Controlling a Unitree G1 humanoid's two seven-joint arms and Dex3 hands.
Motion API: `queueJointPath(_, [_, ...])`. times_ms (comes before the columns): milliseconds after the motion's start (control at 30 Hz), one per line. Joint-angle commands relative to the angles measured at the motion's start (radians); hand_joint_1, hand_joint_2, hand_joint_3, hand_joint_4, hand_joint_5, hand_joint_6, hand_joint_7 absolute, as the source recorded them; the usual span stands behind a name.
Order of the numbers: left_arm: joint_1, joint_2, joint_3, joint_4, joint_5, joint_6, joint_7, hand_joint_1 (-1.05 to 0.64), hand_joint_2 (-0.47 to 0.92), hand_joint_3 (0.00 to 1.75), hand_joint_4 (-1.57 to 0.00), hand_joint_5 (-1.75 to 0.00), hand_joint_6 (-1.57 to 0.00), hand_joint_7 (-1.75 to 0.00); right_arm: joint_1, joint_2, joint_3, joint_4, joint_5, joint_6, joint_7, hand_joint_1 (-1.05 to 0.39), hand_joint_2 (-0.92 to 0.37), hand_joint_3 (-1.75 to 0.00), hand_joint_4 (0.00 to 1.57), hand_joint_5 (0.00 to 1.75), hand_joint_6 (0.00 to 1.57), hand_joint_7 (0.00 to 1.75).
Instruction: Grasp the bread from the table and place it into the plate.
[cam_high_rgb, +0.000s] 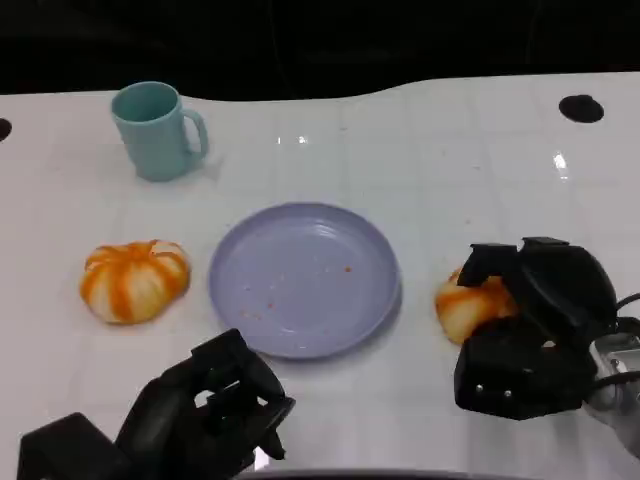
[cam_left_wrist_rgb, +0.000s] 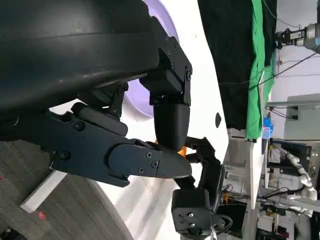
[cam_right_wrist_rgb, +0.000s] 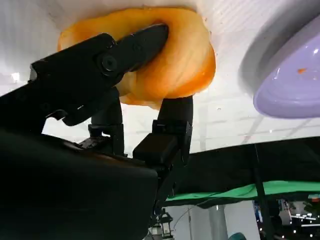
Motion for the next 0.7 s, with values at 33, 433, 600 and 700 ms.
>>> queueJointPath(33, [0.009,0.006,0.007,-0.006,-0.004,0.002,0.006,-0.62,0.92,0.21,-0.67,-1.75,-0.58,-1.59,-0.016,0.017,-0.003,0.016,0.015,-0.010,-0.041,-0.13,-0.57,-0.78,0.90,1.75,0.76,1.54])
queueJointPath(433, [0.012,0.012,0.008,-0.024,-0.011,0.020,0.005,-0.59,0.92,0.23,-0.66,-1.75,-0.57,-1.58,-0.032,0.012,-0.063,-0.067,0.092,-0.049,-0.040,-0.07,-0.42,-1.10,0.92,1.75,0.70,1.74])
queueJointPath(600, [0.010,0.015,0.008,-0.017,-0.007,0.013,0.000,-0.59,0.92,0.24,-0.65,-1.75,-0.57,-1.58,-0.055,0.038,-0.083,-0.140,0.127,-0.053,-0.003,-0.06,-0.41,-1.23,0.93,1.75,0.72,1.75])
queueJointPath(700, [0.013,0.016,0.004,-0.019,0.000,0.009,0.001,-0.59,0.92,0.25,-0.65,-1.75,-0.56,-1.59,-0.065,0.055,-0.081,-0.178,0.132,-0.047,0.028,-0.08,-0.37,-1.29,0.93,1.75,0.72,1.75])
